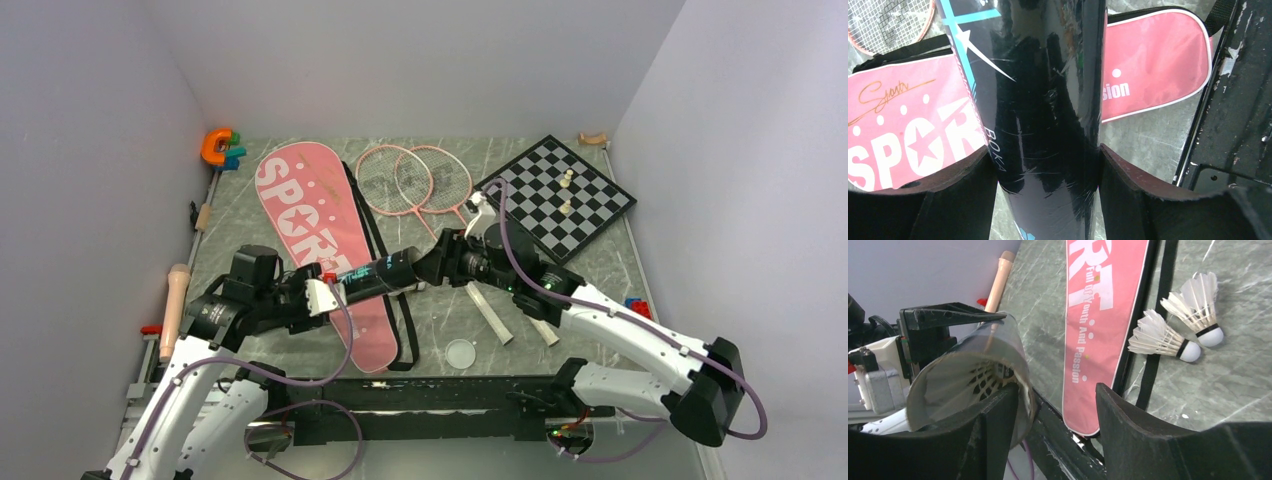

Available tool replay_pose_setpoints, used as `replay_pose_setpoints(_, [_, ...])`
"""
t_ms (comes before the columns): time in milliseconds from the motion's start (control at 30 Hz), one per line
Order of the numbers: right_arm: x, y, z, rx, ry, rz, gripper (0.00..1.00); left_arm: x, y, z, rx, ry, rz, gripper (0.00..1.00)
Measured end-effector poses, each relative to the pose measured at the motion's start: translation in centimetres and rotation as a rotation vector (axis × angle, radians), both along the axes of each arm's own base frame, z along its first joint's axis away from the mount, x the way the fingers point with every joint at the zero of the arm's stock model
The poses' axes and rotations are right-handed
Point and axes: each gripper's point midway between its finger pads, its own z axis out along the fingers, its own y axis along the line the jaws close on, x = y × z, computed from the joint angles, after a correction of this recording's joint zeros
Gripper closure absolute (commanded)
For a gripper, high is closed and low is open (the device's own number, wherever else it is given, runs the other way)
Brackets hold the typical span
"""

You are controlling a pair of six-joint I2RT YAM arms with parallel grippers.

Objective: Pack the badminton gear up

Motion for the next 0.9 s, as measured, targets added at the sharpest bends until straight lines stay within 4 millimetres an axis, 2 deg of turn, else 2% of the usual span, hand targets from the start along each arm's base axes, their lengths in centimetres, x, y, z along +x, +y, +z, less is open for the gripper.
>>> replay_pose_setpoints(233, [0.2,1.8,-1.1,0.007,0.045,0.048,0.21,-0.4,-0.1,-0.2,-0.003,0.018,-0.007,1.00])
replay_pose_setpoints(300, [0.3,1.8,-0.8,-0.001,0.048,0.048,0.15,-0.4,-0.1,-0.3,-0.004,0.019,-0.005,1.00])
replay_pose_setpoints(367, [0.5,1.3,0.2,-0.001,0.037,0.038,0.13,-0.2,-0.1,-0.5,-0.003,0.015,-0.002,1.00])
replay_pose_setpoints(433, [1.0,0.1,1.5,0.009,0.019,0.009,0.13,-0.2,0.2,-1.0,0.003,0.020,0.010,1.00])
replay_pose_setpoints(533, [3.0,-3.3,3.6,0.022,-0.008,-0.108,0.12,-0.1,1.0,-2.2,0.013,0.052,0.051,1.00])
replay_pose_setpoints(633, [5.4,-6.0,4.0,-0.004,0.002,-0.224,0.14,0.4,2.4,-3.1,0.026,0.086,0.115,1.00])
replay_pose_setpoints(700, [7.0,-6.5,2.8,-0.064,0.049,-0.272,0.15,0.9,3.4,-3.4,0.035,0.092,0.152,1.00])
replay_pose_setpoints(767, [8.3,-6.1,1.4,-0.119,0.094,-0.291,0.17,1.1,4.4,-3.7,0.049,0.091,0.178,1.00])
replay_pose_setpoints(900, [10.8,-4.3,-4.5,-0.281,0.222,-0.286,0.18,0.9,5.8,-4.1,0.069,0.085,0.206,1.00])
